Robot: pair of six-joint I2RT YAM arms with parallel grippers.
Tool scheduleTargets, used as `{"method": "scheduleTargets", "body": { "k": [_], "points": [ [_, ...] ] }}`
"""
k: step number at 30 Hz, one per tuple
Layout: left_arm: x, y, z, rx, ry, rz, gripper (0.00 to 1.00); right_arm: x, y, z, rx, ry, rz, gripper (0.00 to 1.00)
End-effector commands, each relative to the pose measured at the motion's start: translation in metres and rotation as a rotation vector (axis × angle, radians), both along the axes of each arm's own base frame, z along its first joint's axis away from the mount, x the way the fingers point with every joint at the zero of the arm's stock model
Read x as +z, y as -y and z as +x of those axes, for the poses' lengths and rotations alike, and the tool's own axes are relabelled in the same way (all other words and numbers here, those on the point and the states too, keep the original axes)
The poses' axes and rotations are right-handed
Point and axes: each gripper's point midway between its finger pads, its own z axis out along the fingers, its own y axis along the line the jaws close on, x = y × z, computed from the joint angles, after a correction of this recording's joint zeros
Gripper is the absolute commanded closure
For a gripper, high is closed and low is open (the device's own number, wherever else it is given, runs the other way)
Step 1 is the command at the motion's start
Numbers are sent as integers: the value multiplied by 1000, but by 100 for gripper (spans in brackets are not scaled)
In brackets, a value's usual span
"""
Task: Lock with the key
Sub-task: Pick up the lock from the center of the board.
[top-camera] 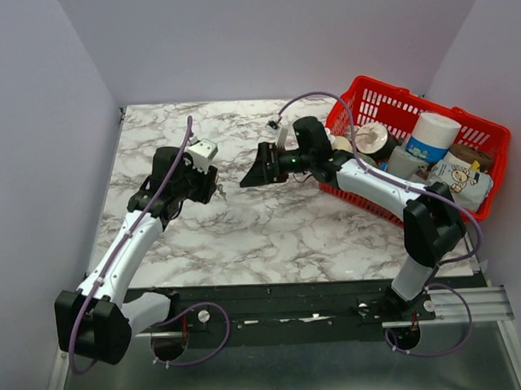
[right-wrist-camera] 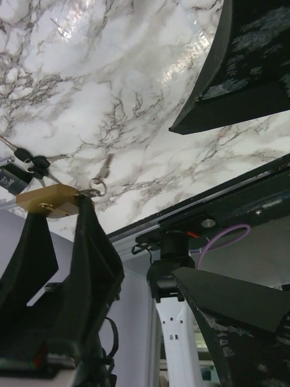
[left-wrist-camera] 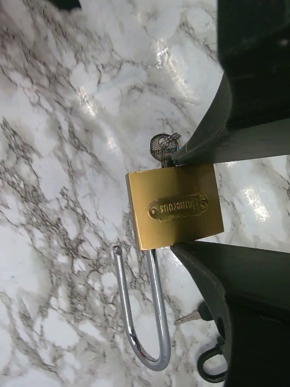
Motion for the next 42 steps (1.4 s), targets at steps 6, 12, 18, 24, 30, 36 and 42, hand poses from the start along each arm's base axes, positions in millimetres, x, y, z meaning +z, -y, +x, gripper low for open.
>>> {"method": "scheduleTargets", "body": {
  "k": [6,12,18,24,30,36,42],
  "points": [
    [58,49,-31,-282,228,-47,100,23,-31,-24,143,-10,105,0],
    [70,64,-48,-379,298,-15,100,23,-34,-23,151,-24,118,1],
    [81,75,-57,-433,344,2,100,15,-37,-23,154,-41,119,9],
    [90,80,-57,-437,364,3,100,24,-42,-33,198,-51,167,24],
    [93,83,-59,-451,376,5,100,25,-44,-39,217,-61,189,50],
    [93,83,-57,-443,383,17,100,20,-43,-45,229,-84,176,44],
    [97,82,-55,-440,401,21,100,9,-38,-49,230,-85,141,52]
  ]
}}
